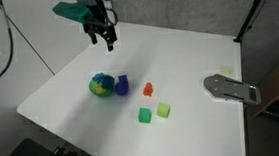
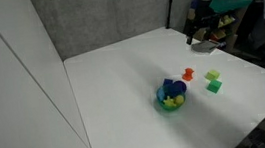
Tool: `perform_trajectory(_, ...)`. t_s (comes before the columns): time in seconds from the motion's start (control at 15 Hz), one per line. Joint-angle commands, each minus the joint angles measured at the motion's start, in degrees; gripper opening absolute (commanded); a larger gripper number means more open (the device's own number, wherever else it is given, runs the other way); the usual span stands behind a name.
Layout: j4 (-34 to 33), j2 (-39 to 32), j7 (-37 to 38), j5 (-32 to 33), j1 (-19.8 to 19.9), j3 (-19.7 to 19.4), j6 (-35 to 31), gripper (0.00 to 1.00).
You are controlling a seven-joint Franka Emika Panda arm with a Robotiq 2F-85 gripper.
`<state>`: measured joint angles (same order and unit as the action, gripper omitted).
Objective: Put the dark blue block in the bowl
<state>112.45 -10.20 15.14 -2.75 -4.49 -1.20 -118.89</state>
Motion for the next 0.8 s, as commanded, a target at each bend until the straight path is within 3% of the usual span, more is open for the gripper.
perform_trajectory(0.0,0.95,6.80,0.67,-0.50,0.93,0.67,8.16,1.00)
perform_trajectory(0.4,2.12,15.74,2.88,1.96,1.23,1.10,17.71,1.00)
perform_trajectory(0.67,4.46,19.31,1.42,5.79,1.25,1.99,16.95,1.00)
perform_trajectory(0.73,1.73,16.70,1.57,3.48,1.49,1.65,18.11,1.00)
